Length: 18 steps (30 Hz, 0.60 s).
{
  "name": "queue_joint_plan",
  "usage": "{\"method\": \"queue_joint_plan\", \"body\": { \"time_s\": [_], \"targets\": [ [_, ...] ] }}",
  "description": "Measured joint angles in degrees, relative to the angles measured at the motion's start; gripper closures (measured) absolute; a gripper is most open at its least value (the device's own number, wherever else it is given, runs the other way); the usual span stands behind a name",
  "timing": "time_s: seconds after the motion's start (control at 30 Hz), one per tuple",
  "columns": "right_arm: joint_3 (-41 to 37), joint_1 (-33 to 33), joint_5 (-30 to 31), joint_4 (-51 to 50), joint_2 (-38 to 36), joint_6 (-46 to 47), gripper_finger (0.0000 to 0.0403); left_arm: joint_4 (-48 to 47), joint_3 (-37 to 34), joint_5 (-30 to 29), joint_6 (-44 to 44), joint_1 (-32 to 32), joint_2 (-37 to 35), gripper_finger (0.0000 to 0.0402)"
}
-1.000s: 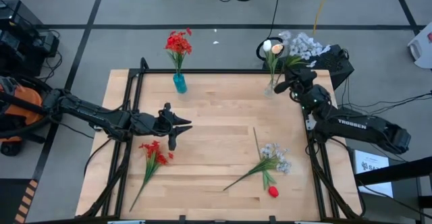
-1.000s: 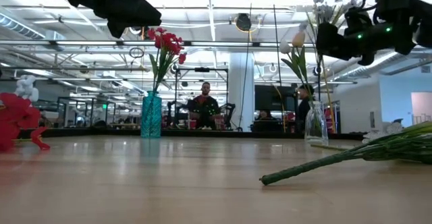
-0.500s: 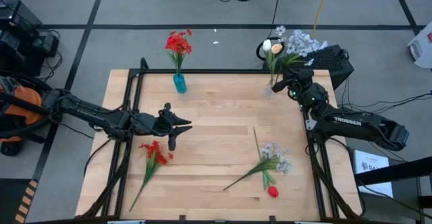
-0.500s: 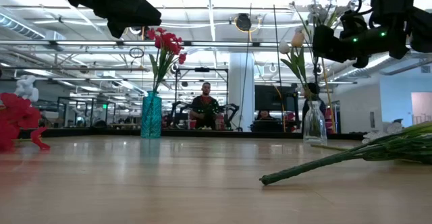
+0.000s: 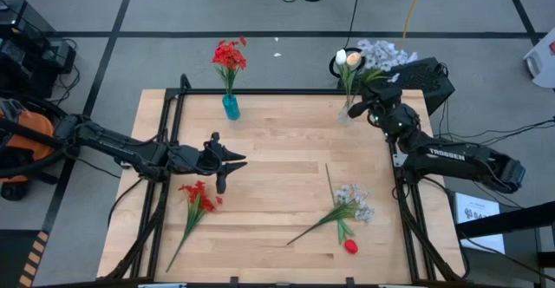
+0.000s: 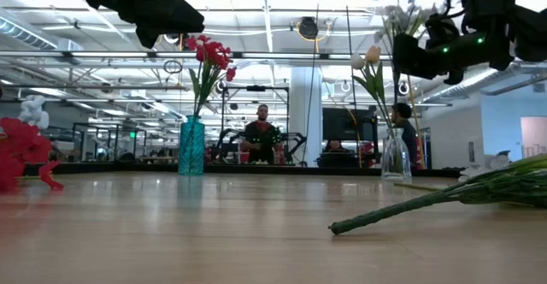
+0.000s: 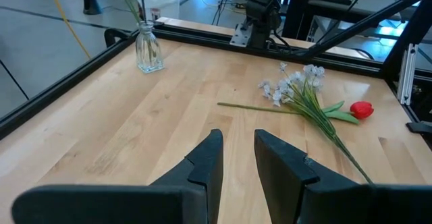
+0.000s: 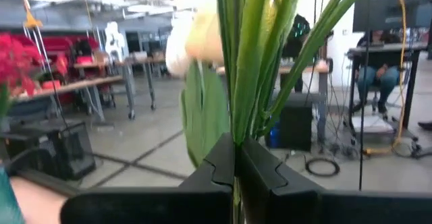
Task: Sort flowers into vase by color
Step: Put the top white flowers into the transparent vase
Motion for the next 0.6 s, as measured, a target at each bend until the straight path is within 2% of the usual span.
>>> {"method": "queue_joint_plan", "body": {
  "time_s": [0.43, 0.6],
  "targets": [
    [0.1, 0.0, -1.2, -3.3, 10.4, 2.1, 0.0403, 0.0, 0.0, -0.2, 0.0, 0.0, 0.0, 0.0311],
    [0.1, 0.0, -1.3, -4.5, 12.0, 3.4, 0.0401, 0.0, 0.0, -0.3, 0.0, 0.0, 0.0, 0.0311]
  ]
}}
